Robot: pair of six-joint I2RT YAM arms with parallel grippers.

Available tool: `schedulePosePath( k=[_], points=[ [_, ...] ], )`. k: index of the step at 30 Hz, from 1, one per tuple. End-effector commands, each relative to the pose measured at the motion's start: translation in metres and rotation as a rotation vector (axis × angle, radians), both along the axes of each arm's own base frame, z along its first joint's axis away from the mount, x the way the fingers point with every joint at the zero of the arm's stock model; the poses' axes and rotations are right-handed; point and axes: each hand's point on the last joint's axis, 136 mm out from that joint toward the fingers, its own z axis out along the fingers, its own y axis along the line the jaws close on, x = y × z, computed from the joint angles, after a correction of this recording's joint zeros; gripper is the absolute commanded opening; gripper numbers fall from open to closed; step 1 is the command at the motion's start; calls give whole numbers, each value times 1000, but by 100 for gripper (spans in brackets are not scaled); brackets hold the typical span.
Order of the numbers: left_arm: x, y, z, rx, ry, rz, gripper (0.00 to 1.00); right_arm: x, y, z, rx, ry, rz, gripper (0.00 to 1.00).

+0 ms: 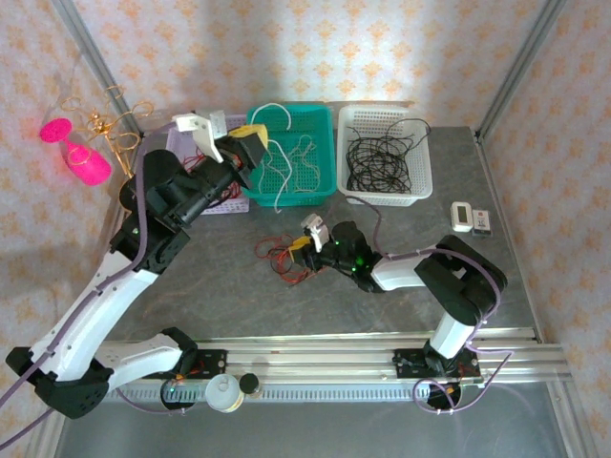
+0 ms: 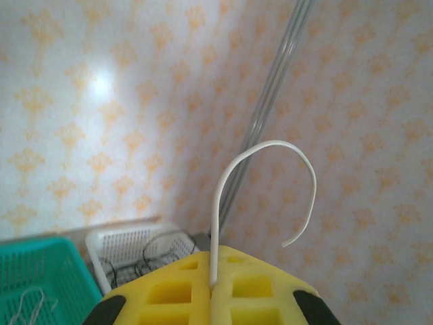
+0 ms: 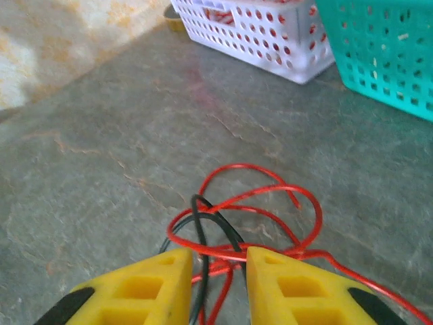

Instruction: Untangle the cables

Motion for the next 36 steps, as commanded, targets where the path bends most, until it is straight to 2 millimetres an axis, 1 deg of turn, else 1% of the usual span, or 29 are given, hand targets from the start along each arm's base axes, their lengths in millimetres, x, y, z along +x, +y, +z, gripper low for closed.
schedulePosePath(
  k=[1, 4, 7, 10, 13, 18, 20, 23, 26, 28, 31, 35, 36],
  points=[
    [-3, 6, 21, 0, -72, 30, 0, 10, -5, 0, -34, -37, -51, 29],
    [1, 7, 22, 15, -74, 48, 0, 16, -12, 3, -42, -35, -106, 33],
    [8, 5, 21, 27, -63, 65, 0, 15, -17, 15, -31, -41, -128, 40],
    [22, 2, 14, 45, -32, 92, 0, 11, -26, 32, -21, -58, -152, 44],
    [42, -1, 2, 71, 5, 134, 0, 8, -41, 49, -11, -74, -194, 47],
    [86, -1, -26, 125, 61, 242, 0, 4, -69, 74, 9, -66, -281, 50],
    [109, 0, -40, 140, 88, 282, 0, 2, -81, 81, 8, -61, -321, 51],
    [144, 7, -63, 134, 137, 337, 0, 0, -100, 89, 4, -47, -384, 53],
    [177, 14, -92, 127, 190, 391, 0, 2, -119, 89, -32, -1, -468, 55],
    [197, 14, -113, 120, 230, 406, 0, 2, -128, 88, -60, 14, -495, 55],
    [225, 5, -150, 131, 304, 394, 0, -1, -137, 92, -67, 1, -515, 55],
    [257, -13, -210, 145, 438, 374, 0, -5, -147, 96, -30, 21, -544, 55],
    [260, -14, -216, 132, 451, 372, 0, -5, -149, 94, -24, 38, -558, 55]
  ],
)
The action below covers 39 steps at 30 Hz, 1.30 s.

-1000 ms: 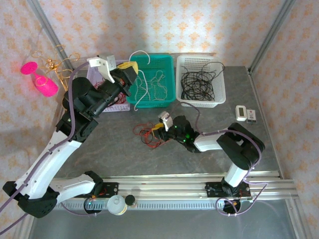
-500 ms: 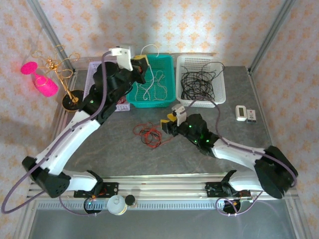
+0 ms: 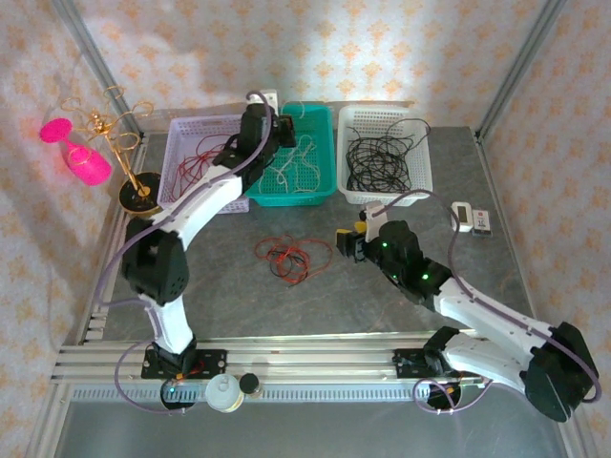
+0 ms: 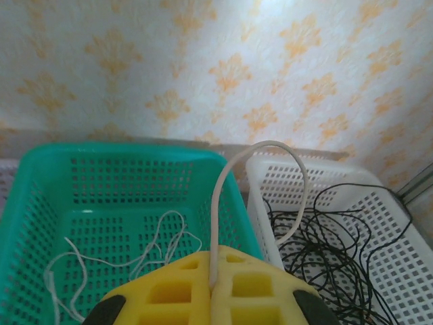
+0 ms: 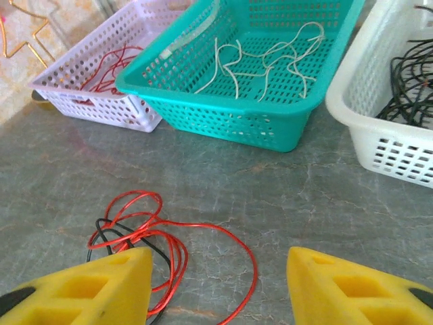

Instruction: Untangle the cables

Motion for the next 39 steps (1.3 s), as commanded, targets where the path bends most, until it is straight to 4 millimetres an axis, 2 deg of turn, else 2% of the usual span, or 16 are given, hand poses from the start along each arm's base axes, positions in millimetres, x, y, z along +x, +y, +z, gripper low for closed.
schedulePosePath(
  k=[1, 5, 10, 14, 18, 23, 28, 31, 35, 39],
  points=[
    [16, -11, -24, -73, 49, 12, 0, -1, -16, -4, 24, 56, -80, 54],
    [35, -18, -73, -99, 134, 33, 0, -3, -24, -14, 23, 115, -116, 54],
    [53, -30, -123, -91, 223, 32, 0, -7, -35, -15, -4, 115, -145, 54],
    [56, -26, -150, -80, 274, 71, 28, -12, -36, -19, -36, 123, -121, 58],
    [48, -22, -142, -100, 263, 88, 38, -19, -26, -28, -49, 164, -49, 59],
    [27, -11, -93, -100, 200, 117, 51, -22, -12, -39, -72, 235, 19, 59],
    [-15, 12, -49, -71, 189, 172, 56, -18, 0, -45, -75, 313, 36, 59],
    [-45, 27, -35, -66, 189, 188, 57, -17, 7, -50, -40, 354, 38, 58],
    [-88, 39, -32, -73, 211, 147, 55, -14, 15, -60, 1, 433, 17, 55],
    [-135, 48, -52, -60, 287, 74, 55, -4, 1, -93, -76, 545, -129, 51]
  ],
)
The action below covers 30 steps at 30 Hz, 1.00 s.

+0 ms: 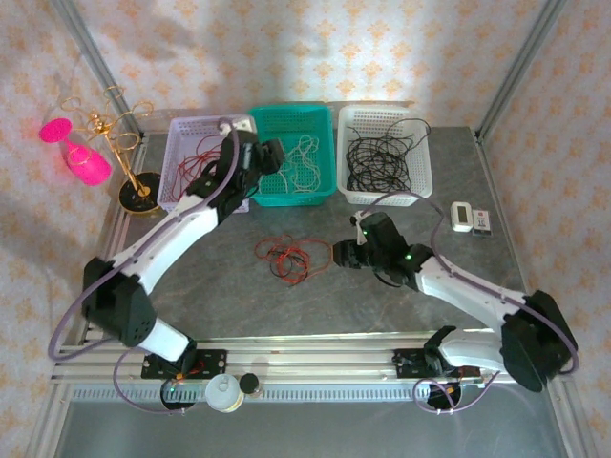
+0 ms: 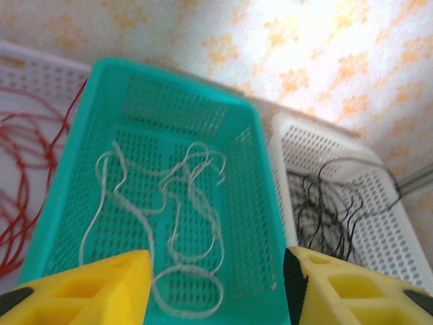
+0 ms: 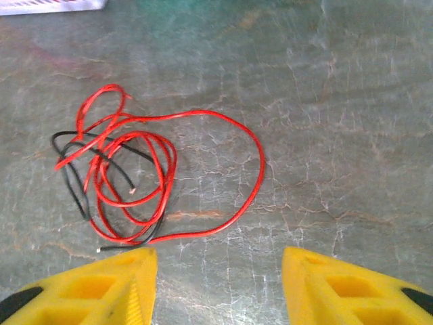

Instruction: Untangle the cables

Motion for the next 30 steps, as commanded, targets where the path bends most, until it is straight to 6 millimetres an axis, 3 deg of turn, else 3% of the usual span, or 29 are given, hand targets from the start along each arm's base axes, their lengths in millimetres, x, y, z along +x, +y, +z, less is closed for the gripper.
schedulePosePath(
  k=[1, 7, 12, 19, 30],
  points=[
    [-40, 6, -51, 36, 168, -70, 55, 9, -6, -16, -50, 81, -94, 51],
    [-92, 6, -77, -19, 231, -187, 55, 32, -7, -45, -164, 125, -168, 50],
    [-114, 3, -87, -36, 251, -255, 55, 49, 5, -61, -200, 135, -240, 48],
    [-131, 4, -92, -32, 234, -312, 56, 47, 33, -79, -237, 163, -240, 47],
    [-133, 6, -92, -25, 209, -320, 56, 38, 21, -109, -324, 196, -289, 32]
  ],
)
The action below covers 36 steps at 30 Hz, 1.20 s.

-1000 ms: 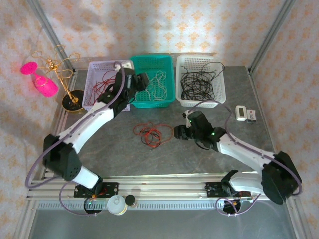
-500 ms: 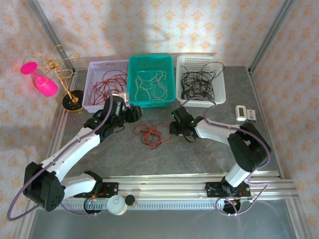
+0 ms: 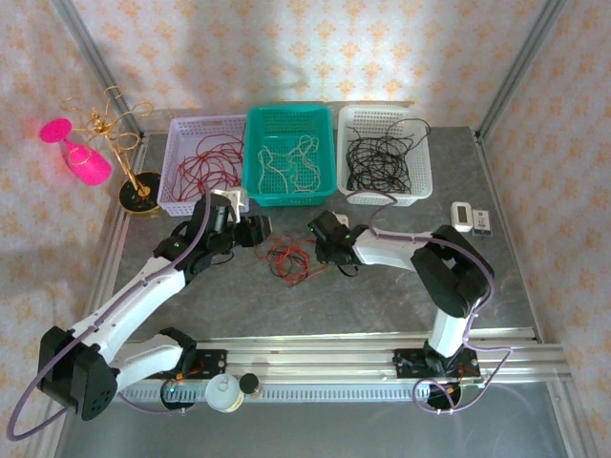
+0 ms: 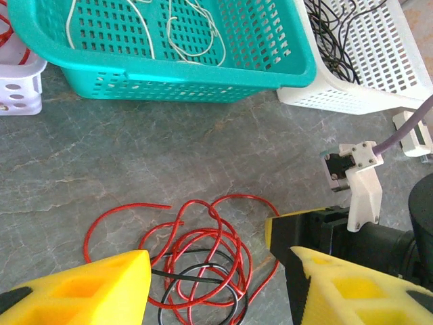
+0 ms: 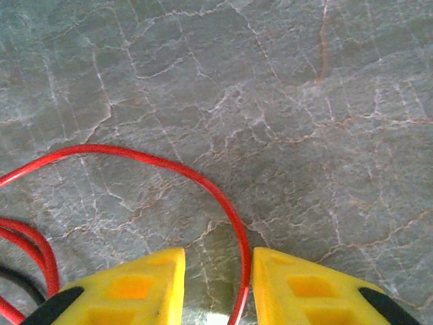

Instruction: Untangle the cables

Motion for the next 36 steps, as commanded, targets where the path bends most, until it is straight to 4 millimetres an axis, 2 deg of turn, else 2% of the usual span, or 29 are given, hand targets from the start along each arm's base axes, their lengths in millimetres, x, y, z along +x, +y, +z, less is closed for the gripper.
schedulePosePath(
  k=[1, 8, 20, 25, 32, 36],
  points=[
    [2, 3, 4, 9, -31, -3, 56, -1, -12, -20, -84, 16, -32, 32],
    [1, 5, 10, 20, -39, -8, 57, 2, -15, -30, -188, 19, -22, 32],
    [-2, 5, 12, 6, -57, -5, 58, -9, -31, -15, -197, 22, -87, 30],
    [-2, 5, 12, 10, -55, -10, 59, -7, -31, -11, -232, 31, -101, 32],
    [0, 4, 15, 7, -59, -9, 60, -11, -43, -1, -307, 48, -148, 34],
    [1, 2, 14, -1, -55, -15, 60, -13, -18, -13, -165, 64, -97, 34]
  ],
)
